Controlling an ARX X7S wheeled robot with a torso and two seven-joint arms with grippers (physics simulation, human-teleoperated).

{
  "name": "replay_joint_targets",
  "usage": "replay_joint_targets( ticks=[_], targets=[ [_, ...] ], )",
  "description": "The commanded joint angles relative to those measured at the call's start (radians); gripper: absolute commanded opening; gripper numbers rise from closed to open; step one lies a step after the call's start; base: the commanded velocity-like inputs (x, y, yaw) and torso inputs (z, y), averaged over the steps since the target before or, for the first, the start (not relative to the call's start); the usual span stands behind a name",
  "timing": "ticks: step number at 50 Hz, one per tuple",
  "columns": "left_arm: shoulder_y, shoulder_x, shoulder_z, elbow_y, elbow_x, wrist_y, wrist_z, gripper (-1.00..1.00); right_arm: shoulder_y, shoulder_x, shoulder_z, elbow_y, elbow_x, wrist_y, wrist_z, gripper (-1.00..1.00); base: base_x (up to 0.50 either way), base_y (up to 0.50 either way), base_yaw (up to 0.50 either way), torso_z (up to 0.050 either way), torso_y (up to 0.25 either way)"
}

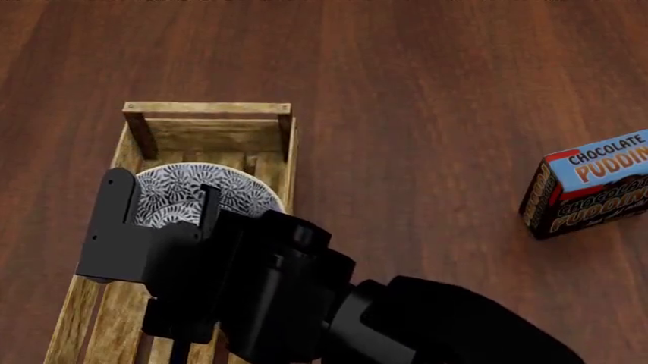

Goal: Stack the left bowl on the right bowl and place them in the tray.

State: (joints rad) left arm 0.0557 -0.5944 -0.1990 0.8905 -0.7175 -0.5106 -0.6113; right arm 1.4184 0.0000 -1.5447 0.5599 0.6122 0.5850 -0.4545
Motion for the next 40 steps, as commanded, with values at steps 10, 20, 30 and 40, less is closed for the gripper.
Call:
replay_joint_targets(
  ticks=[10, 20, 30, 40],
  targets=[
    [0.003, -0.004, 0.003, -0.005, 0.001, 0.006, -0.003, 1.00, -0.046, 0.000, -0.002, 0.050, -0.036, -0.062, -0.066, -1.00, 0.00, 0.00, 0.00, 0.000, 0.000],
    [0.006, -0.003, 0.008, -0.013, 0.007, 0.015, 0.001, 1.00, -0.061, 0.000, -0.001, 0.048, -0.031, -0.058, -0.072, 1.00, 0.00, 0.00, 0.00, 0.000, 0.000],
    [0.004, -0.002, 0.011, -0.014, 0.005, 0.020, 0.001, 1.00, -0.027, 0.000, -0.003, -0.002, -0.026, -0.012, -0.039, 1.00, 0.00, 0.00, 0.00, 0.000, 0.000],
    [-0.004, 0.001, 0.021, -0.013, 0.001, 0.025, 0.003, 1.00, 0.066, 0.000, -0.003, -0.199, 0.007, 0.122, 0.020, 1.00, 0.00, 0.00, 0.00, 0.000, 0.000]
  ],
)
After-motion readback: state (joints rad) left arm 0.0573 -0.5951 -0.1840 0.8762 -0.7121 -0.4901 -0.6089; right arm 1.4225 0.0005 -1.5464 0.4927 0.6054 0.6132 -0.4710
